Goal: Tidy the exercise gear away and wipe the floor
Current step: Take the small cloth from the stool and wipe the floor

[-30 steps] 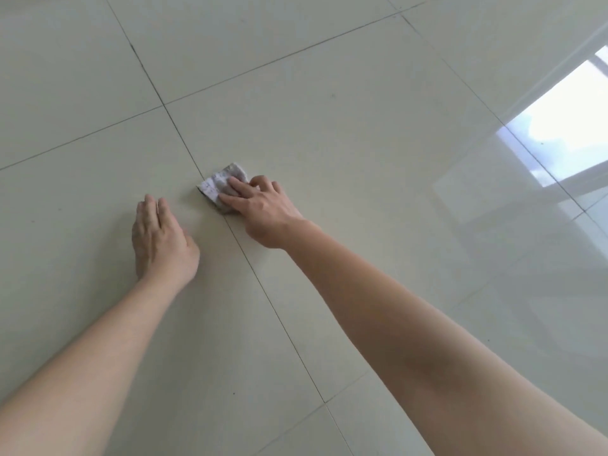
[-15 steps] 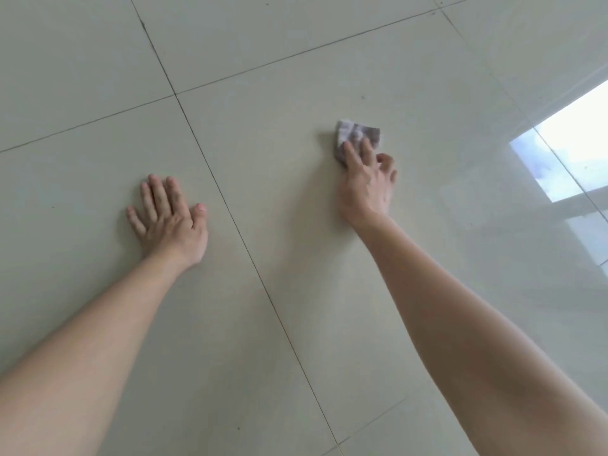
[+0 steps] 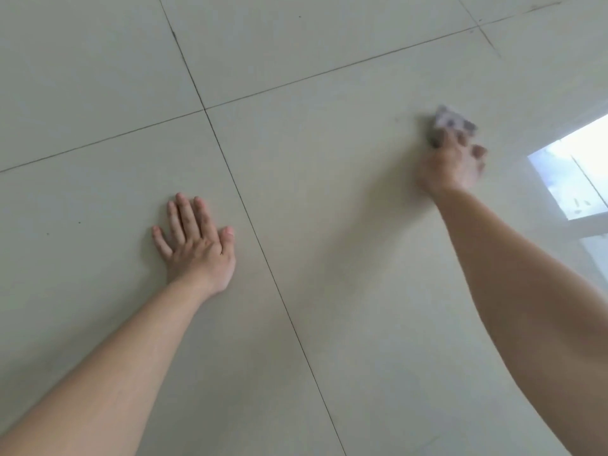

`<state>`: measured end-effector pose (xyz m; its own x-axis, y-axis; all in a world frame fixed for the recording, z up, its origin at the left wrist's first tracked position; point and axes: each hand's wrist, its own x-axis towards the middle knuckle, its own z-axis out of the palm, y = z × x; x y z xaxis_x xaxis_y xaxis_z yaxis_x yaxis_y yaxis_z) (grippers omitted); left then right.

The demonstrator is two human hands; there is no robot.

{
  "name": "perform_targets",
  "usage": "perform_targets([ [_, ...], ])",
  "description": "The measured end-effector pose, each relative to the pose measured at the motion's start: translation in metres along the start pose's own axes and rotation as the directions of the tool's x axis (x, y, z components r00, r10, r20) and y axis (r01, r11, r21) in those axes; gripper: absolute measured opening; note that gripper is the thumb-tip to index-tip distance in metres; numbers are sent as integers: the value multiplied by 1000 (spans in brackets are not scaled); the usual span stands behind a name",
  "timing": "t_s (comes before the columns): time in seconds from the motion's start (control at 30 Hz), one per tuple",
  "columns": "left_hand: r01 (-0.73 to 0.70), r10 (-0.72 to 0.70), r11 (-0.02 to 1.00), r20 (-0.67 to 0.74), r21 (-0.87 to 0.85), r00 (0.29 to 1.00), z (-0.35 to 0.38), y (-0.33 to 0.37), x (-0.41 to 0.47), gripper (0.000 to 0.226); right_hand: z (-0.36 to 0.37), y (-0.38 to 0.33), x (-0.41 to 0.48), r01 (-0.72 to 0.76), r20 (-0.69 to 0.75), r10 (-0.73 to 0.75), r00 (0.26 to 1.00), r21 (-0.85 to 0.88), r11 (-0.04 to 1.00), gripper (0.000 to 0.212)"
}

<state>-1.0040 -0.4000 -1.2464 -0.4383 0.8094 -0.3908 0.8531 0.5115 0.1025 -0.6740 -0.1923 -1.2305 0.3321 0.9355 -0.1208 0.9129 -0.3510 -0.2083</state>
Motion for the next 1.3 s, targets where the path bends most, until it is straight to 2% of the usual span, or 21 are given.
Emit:
perform_targets([
  [0.07,1,-1,1000,13,-1,1000,-1,0,1,68,-2,1,4,-202,-5,202,979,25,979,62],
  [0.1,1,-1,1000,23,-4,1000,-1,-1,2,68,2,-12,-2,-162,-13,163,987,27,986,62],
  [0.2,9,-9,1000,64,-3,998,-3,-2,3,69,25,-78,-46,222,25,-223,974,42,974,62],
  [0.23,8,-7,1000,76,-4,997,-3,-3,3,70,33,-104,-66,377,65,-379,923,46,925,62],
  [0.3,3,-2,1000,89,-13,996,-5,-2,3,70,45,-150,-109,686,149,-686,712,60,725,63],
  [0.37,6,-4,1000,91,-19,996,-6,-2,3,70,52,-179,-135,874,243,-860,449,82,480,58],
  [0.4,9,-8,1000,93,-17,996,-6,-1,3,70,54,-186,-137,912,269,-890,367,84,402,55],
  [0.47,17,-15,1000,109,-11,994,-6,-2,3,71,54,-188,-115,928,280,-903,326,87,362,55],
  [0.53,15,-14,1000,125,-10,992,-7,-2,3,71,47,-174,-71,890,241,-870,430,47,453,59],
  [0.6,10,-8,1000,134,-15,991,-7,-2,3,71,35,-146,-13,750,142,-739,659,-41,661,60],
  [0.7,13,-9,1000,137,-22,991,-7,-2,4,72,12,-97,61,251,18,-251,968,-81,965,66],
  [0.77,12,-9,1000,138,-17,990,-8,-1,3,72,1,-90,78,-57,21,58,998,-46,997,67],
  [0.8,11,-9,1000,136,-14,991,-8,-1,3,72,3,-99,77,-104,21,105,994,-30,994,64],
  [0.83,10,-8,1000,135,-11,991,-9,-1,3,71,9,-116,68,-76,20,77,997,-13,997,61],
  [0.9,13,-11,1000,144,-14,990,-9,0,2,71,23,-163,32,162,38,-162,986,14,987,61],
  [0.97,17,-15,1000,147,-18,989,-10,0,1,71,43,-212,-22,530,109,-527,843,3,848,62],
  [1.03,25,-23,1000,143,-15,989,-10,0,1,71,58,-250,-84,834,239,-809,537,-10,551,60],
  [1.1,34,-33,999,147,-4,989,-11,0,2,71,65,-266,-139,973,393,-900,189,49,226,57],
  [1.13,39,-39,999,155,2,987,-11,1,2,70,68,-264,-152,987,424,-902,87,86,135,54],
  [1.2,48,-47,999,157,-3,986,-11,1,2,71,65,-246,-141,983,395,-917,64,132,125,52],
  [1.3,40,-39,999,132,-4,991,-11,0,3,71,47,-185,-77,942,324,-900,292,66,329,58],
])
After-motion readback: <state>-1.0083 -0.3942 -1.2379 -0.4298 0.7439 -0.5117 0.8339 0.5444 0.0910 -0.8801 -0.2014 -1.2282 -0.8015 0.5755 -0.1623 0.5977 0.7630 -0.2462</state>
